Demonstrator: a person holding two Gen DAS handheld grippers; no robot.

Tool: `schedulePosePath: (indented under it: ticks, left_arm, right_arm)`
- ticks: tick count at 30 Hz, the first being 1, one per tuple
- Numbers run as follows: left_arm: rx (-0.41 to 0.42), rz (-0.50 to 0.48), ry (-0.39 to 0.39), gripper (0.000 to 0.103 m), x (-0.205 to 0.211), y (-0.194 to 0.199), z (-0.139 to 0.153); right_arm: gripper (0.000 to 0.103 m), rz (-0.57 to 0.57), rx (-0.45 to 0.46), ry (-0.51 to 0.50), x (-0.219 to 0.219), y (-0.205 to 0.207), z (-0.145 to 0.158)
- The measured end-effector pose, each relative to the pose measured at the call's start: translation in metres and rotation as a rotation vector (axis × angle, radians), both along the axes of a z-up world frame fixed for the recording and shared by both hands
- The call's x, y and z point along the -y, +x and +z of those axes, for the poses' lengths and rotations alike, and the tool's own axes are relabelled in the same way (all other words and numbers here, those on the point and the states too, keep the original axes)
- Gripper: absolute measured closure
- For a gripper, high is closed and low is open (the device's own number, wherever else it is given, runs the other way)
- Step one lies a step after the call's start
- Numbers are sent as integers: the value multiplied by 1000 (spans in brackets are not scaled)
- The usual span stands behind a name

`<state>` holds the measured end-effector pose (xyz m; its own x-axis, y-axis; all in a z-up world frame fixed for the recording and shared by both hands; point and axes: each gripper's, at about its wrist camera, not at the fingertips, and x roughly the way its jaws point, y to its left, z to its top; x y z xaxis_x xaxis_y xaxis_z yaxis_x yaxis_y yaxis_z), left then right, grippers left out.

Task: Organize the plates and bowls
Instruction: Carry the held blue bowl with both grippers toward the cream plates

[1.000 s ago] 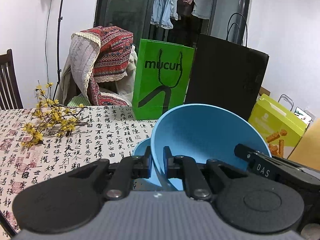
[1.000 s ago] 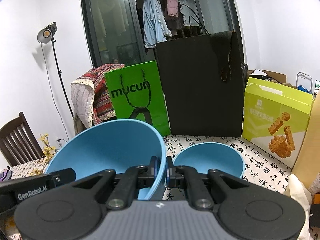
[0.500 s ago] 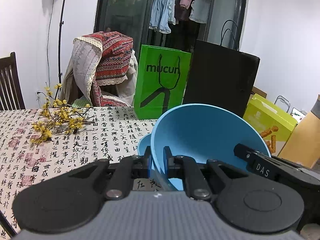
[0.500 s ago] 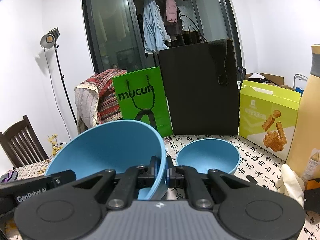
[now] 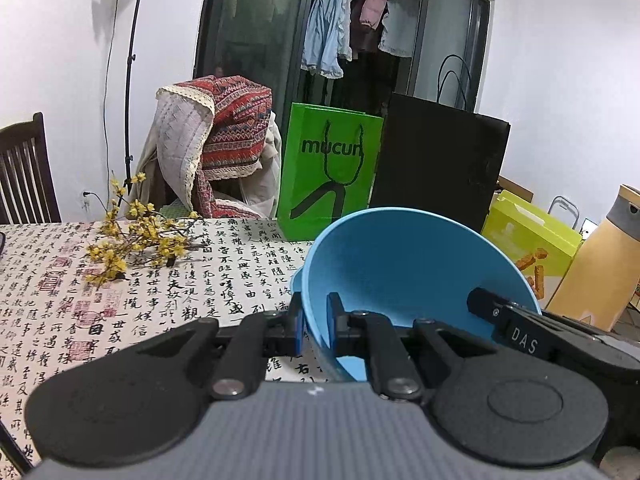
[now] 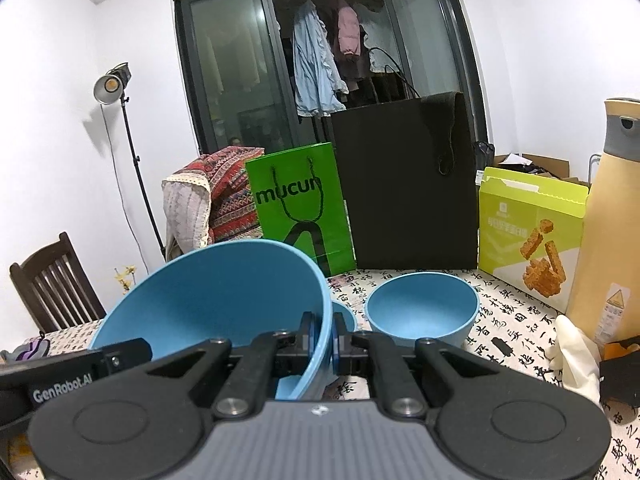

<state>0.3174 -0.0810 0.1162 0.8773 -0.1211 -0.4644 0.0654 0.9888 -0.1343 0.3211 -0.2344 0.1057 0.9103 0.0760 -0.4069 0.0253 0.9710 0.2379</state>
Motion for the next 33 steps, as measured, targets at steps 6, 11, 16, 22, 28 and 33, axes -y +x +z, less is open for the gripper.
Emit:
schedulePosePath:
  ticks: [6, 11, 16, 22, 28, 33]
  left_arm:
    - [8, -4, -11, 92, -7, -14, -1]
    - [14, 6, -25, 92, -14, -26, -1]
    - [18, 16, -33, 92, -22, -39, -1]
    - [19, 30, -30, 92, -30, -54, -1]
    - [22, 43, -36, 92, -40, -67, -2]
    - [23, 56, -37, 92, -48, -77, -2]
  right_arm:
    - [95, 3, 12, 2, -6, -16, 3]
    - [95, 9, 17, 5, -11, -27, 4]
    - [95, 19, 19, 5, -20, -38, 4]
    - [95, 32, 16, 2, -29, -49, 2]
    - [95, 47, 18, -8, -41, -61, 2]
    - [95, 60, 18, -6, -49, -69, 2]
